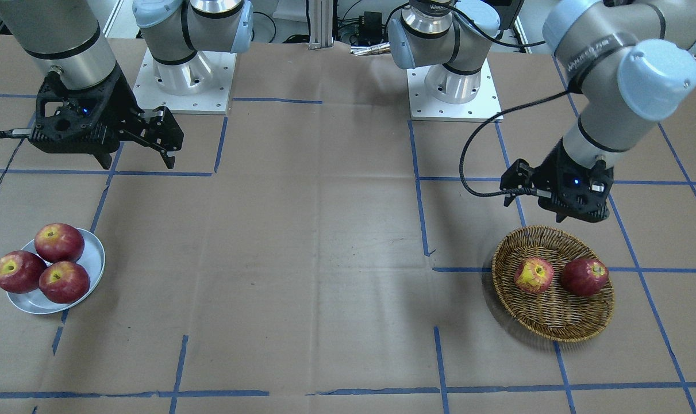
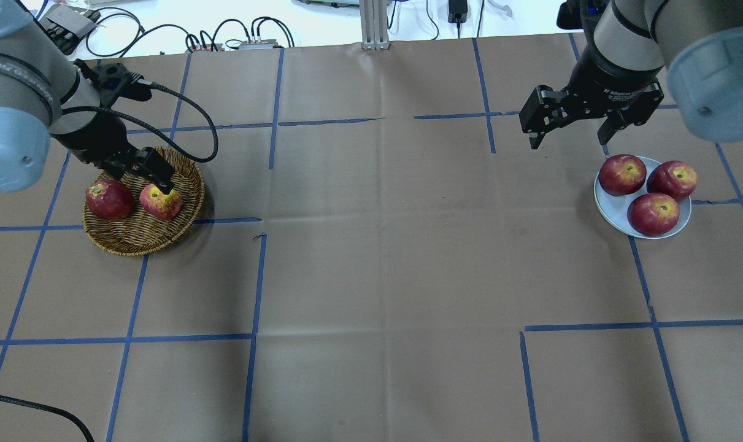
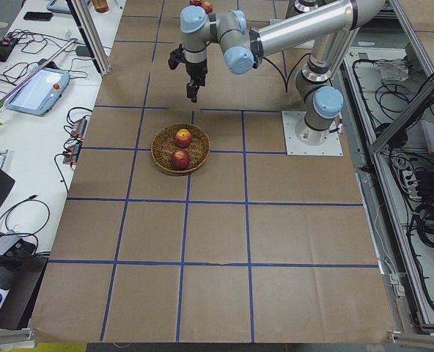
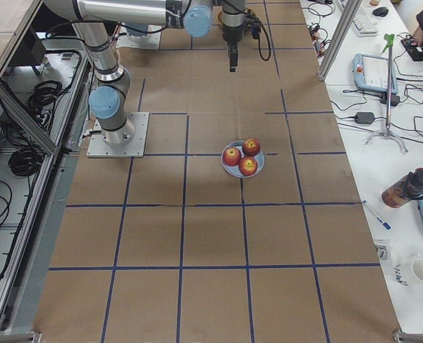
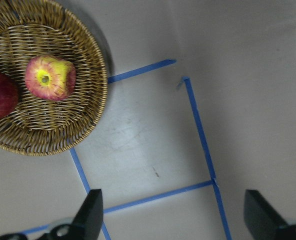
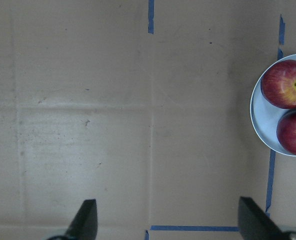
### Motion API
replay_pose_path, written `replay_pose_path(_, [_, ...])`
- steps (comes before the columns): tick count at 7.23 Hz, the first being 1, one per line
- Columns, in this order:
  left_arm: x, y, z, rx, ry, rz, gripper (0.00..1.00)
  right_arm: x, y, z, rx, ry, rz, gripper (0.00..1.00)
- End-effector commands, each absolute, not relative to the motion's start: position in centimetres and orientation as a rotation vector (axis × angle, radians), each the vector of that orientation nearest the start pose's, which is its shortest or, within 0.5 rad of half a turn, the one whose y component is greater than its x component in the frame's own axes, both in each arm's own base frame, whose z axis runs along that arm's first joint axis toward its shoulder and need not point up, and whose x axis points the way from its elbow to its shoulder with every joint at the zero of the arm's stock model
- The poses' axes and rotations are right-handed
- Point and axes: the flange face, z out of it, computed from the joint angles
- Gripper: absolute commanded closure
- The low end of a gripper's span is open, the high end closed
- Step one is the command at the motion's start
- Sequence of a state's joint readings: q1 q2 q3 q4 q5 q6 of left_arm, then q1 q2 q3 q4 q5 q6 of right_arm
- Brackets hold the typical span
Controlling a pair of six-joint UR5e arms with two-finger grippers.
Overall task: Transfer apple from basket to plate
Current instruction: 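Lower the left gripper into the basket onto the yellow-red apple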
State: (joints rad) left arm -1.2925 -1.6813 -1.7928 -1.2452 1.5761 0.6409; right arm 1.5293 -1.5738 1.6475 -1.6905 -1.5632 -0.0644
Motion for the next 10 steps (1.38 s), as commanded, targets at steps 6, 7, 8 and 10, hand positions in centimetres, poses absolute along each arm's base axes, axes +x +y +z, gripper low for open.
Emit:
replay_pose_path(6, [8.4, -58.6, 22.1, 0.71, 3.093, 0.087, 0.04, 11.3, -49.9, 46.4, -0.036, 3.135, -0.073, 0.0])
replay_pose_path(7, [8.3, -59.1, 20.9, 0.707, 3.108, 0.062, 0.04, 11.3, -49.9, 46.4, -0.036, 3.137, -0.07, 0.0])
replay_pose_path(8, [8.2, -59.4, 19.9, 0.701, 3.131, 0.061, 0.08, 11.3, -49.9, 46.4, -0.036, 3.135, -0.07, 0.0])
replay_pose_path(10, [8.0, -59.4, 19.7, 0.7, 3.127, 0.074, 0.46, 11.3, -49.9, 46.4, -0.036, 3.135, -0.073, 0.0])
